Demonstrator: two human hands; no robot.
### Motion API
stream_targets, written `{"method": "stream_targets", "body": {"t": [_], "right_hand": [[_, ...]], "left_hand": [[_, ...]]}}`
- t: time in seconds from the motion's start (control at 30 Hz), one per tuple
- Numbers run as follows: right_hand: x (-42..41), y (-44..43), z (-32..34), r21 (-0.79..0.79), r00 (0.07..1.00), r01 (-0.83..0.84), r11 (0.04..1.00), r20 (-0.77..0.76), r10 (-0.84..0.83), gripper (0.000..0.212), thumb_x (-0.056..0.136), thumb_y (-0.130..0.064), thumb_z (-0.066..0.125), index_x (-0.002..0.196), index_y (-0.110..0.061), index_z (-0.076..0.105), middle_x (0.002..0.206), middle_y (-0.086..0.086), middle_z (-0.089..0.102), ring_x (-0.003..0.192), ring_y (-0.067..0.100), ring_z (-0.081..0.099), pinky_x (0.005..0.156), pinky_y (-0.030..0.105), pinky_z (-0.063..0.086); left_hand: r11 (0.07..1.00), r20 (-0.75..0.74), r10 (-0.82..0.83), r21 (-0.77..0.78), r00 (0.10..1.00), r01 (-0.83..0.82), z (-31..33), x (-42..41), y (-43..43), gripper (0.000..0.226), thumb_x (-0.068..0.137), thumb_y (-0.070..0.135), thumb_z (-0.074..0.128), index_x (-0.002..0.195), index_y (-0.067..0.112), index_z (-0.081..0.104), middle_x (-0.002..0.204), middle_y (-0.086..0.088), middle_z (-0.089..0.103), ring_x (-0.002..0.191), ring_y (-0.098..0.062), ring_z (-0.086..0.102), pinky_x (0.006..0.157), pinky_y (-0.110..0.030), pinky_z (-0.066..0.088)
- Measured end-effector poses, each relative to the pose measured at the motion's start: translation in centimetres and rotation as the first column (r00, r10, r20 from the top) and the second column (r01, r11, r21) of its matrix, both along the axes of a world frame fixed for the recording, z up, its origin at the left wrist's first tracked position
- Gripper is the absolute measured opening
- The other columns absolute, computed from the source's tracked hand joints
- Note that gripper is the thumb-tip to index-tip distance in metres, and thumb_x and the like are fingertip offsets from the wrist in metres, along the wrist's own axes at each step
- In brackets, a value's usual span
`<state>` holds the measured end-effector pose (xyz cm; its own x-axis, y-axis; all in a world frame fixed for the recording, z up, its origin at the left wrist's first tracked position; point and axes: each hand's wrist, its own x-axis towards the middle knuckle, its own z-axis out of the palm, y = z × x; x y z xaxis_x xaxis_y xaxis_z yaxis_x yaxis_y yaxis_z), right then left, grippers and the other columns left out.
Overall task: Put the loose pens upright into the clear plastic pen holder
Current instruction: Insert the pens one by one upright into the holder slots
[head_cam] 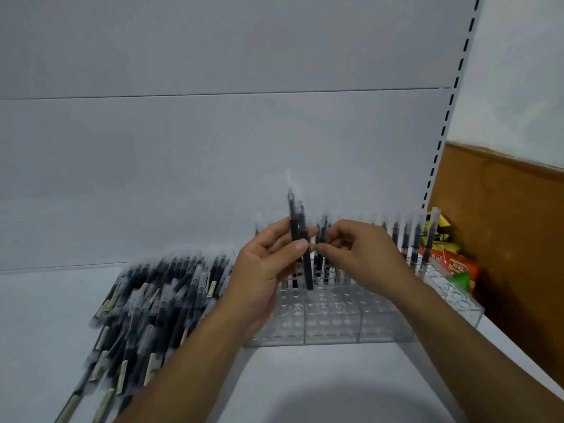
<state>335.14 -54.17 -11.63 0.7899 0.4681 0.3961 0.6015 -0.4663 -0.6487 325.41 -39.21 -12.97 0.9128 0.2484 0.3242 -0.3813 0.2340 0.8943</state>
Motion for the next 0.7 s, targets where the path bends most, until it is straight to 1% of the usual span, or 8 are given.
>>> {"method": "stream_targets", "body": {"t": [0.13, 0.23, 0.3, 0.37, 0.43, 0.5, 0.6, 0.7], "right_hand": [[-0.5, 0.3, -0.4, -0.196, 0.996, 0.044, 0.98, 0.083, -0.028, 0.011, 0.085, -0.043, 0.07, 0.08, -0.034, 0.064, 0.074, -0.016, 0.064, 0.071, 0.003, 0.059, 0.065, 0.026, 0.048], [-0.9, 0.2, -0.3, -0.267, 0.992, 0.063, 0.962, 0.125, -0.03, 0.013, 0.086, -0.047, 0.067, 0.079, -0.037, 0.063, 0.073, -0.016, 0.062, 0.07, 0.003, 0.057, 0.061, 0.024, 0.043], [-0.9, -0.4, -0.1, -0.274, 0.993, 0.064, 0.96, 0.108, -0.035, 0.013, 0.086, -0.049, 0.066, 0.085, -0.036, 0.067, 0.074, -0.016, 0.062, 0.07, 0.001, 0.056, 0.06, 0.023, 0.041], [-1.0, -1.2, 0.0, -0.175, 0.996, 0.053, 0.983, 0.078, -0.04, 0.015, 0.086, -0.049, 0.064, 0.086, -0.035, 0.07, 0.071, -0.015, 0.063, 0.066, -0.001, 0.056, 0.058, 0.019, 0.042], [-1.4, -1.7, 0.3, 0.08, 0.999, -0.025, 0.996, -0.017, 0.027, 0.017, 0.086, -0.048, 0.064, 0.082, -0.034, 0.072, 0.066, -0.01, 0.063, 0.057, -0.002, 0.053, 0.053, 0.012, 0.042], [-2.2, -1.6, 0.6, 0.28, 0.978, -0.125, 0.952, -0.125, 0.166, 0.016, 0.086, -0.048, 0.064, 0.085, -0.035, 0.074, 0.067, -0.008, 0.063, 0.055, -0.002, 0.051, 0.053, 0.011, 0.043], [-3.1, -0.8, 0.7, 0.352, 0.961, -0.177, 0.919, -0.141, 0.239, 0.016, 0.084, -0.044, 0.067, 0.093, -0.034, 0.074, 0.068, -0.014, 0.064, 0.056, 0.0, 0.049, 0.054, 0.011, 0.043], [-3.1, -0.3, 0.6, 0.416, 0.966, -0.111, 0.903, -0.169, 0.197, 0.009, 0.084, -0.033, 0.073, 0.091, -0.028, 0.075, 0.066, -0.021, 0.06, 0.056, 0.002, 0.046, 0.054, 0.01, 0.04]], "left_hand": [[1.0, 0.004, -0.02, 0.015, 1.0, 0.02, 0.0, 0.1, -0.1, 0.04, 0.075, 0.014, 0.069, 0.114, 0.021, 0.066, 0.107, -0.001, 0.074, 0.094, -0.012, 0.071, 0.07, -0.016, 0.053], [0.999, -0.011, -0.028, 0.021, 1.0, 0.028, 0.0, 0.1, -0.1, 0.041, 0.075, 0.013, 0.071, 0.115, 0.021, 0.067, 0.108, -0.002, 0.074, 0.095, -0.012, 0.071, 0.071, -0.017, 0.054], [0.999, -0.022, -0.026, 0.03, 0.999, 0.027, 0.0, 0.0, -0.1, 0.042, 0.074, 0.015, 0.072, 0.115, 0.021, 0.067, 0.108, -0.001, 0.074, 0.097, -0.013, 0.071, 0.072, -0.017, 0.054], [0.999, -0.037, -0.026, 0.034, 0.999, 0.028, 0.0, 0.0, 0.0, 0.042, 0.074, 0.017, 0.073, 0.115, 0.023, 0.068, 0.109, -0.001, 0.074, 0.1, -0.014, 0.07, 0.073, -0.018, 0.054], [0.998, -0.039, -0.041, 0.035, 0.998, 0.043, 0.0, 0.0, 0.0, 0.041, 0.074, 0.017, 0.074, 0.114, 0.024, 0.069, 0.111, -0.002, 0.073, 0.102, -0.016, 0.07, 0.075, -0.019, 0.054], [0.997, -0.042, -0.053, 0.048, 0.998, 0.055, 0.0, -0.1, -0.1, 0.04, 0.075, 0.017, 0.074, 0.114, 0.025, 0.071, 0.112, -0.003, 0.073, 0.105, -0.017, 0.069, 0.078, -0.019, 0.054], [0.995, -0.049, -0.056, 0.078, 0.997, 0.06, 0.1, -0.2, -0.2, 0.038, 0.075, 0.019, 0.075, 0.111, 0.027, 0.072, 0.112, -0.003, 0.073, 0.107, -0.018, 0.068, 0.08, -0.02, 0.054], [0.995, -0.053, -0.053, 0.081, 0.997, 0.057, 0.1, -0.2, -0.2, 0.034, 0.073, 0.019, 0.076, 0.105, 0.03, 0.074, 0.109, -0.002, 0.074, 0.104, -0.016, 0.069, 0.077, -0.018, 0.053]]}}
